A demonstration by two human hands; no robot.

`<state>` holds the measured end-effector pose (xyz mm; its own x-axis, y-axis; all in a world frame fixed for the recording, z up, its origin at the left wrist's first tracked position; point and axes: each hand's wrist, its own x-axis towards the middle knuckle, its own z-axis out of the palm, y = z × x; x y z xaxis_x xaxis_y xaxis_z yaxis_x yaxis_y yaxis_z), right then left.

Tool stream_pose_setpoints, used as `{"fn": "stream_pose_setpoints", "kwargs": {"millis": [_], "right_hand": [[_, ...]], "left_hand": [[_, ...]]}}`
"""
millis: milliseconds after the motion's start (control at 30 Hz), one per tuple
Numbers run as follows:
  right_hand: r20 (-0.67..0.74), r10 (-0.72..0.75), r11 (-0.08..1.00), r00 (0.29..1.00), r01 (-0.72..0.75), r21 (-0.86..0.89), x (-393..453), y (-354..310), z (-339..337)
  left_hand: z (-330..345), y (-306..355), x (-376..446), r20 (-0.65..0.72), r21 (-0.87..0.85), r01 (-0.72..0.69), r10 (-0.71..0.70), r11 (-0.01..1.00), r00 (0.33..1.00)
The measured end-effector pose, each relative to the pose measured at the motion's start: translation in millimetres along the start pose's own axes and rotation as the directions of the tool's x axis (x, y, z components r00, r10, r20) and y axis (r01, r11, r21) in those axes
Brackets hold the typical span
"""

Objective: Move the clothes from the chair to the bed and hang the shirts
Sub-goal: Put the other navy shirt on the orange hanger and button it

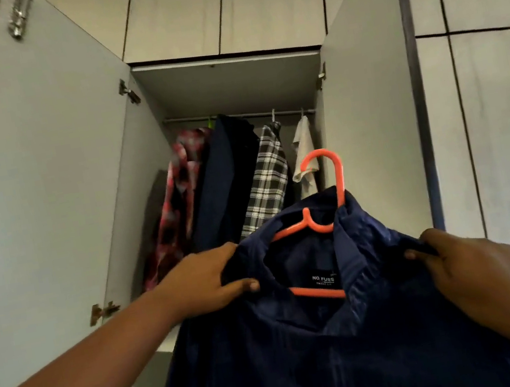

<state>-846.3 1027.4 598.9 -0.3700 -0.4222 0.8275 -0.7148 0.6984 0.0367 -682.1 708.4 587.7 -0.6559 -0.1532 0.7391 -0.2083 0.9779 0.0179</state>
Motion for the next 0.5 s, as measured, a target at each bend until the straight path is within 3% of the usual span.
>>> {"fn": "stream_pose_setpoints", "kwargs": {"millis": [67,167,333,500], "right_hand": [[0.003,-0.006,1.0,1.0,0.006,0.014,7.3,-11.3,3.5],[0.008,-0.006,0.997,1.0,0.006,0.082,24.2,-32.9,13.4],[0.063,0.019,0.995,0.998,-0.025,0.099,52.1,-74.6,24.7],[0.106,0.076,0.975,0.991,-0.096,0.201,83.2,-134.3,56.6]], "left_hand": [[8.0,-17.1,-1.1,-0.005,-0.101,0.011,-0.011,0.995,1.0],[7.8,-53.8,6.3,-0.188,-0.192,-0.008,-0.029,0.981,0.982],[-1.3,-132.4,13.2,-0.348,-0.201,0.004,-0.075,0.98,0.935],[-7.2,-228.5,12.6,-0.377,-0.179,0.097,-0.159,0.979,0.912]]}}
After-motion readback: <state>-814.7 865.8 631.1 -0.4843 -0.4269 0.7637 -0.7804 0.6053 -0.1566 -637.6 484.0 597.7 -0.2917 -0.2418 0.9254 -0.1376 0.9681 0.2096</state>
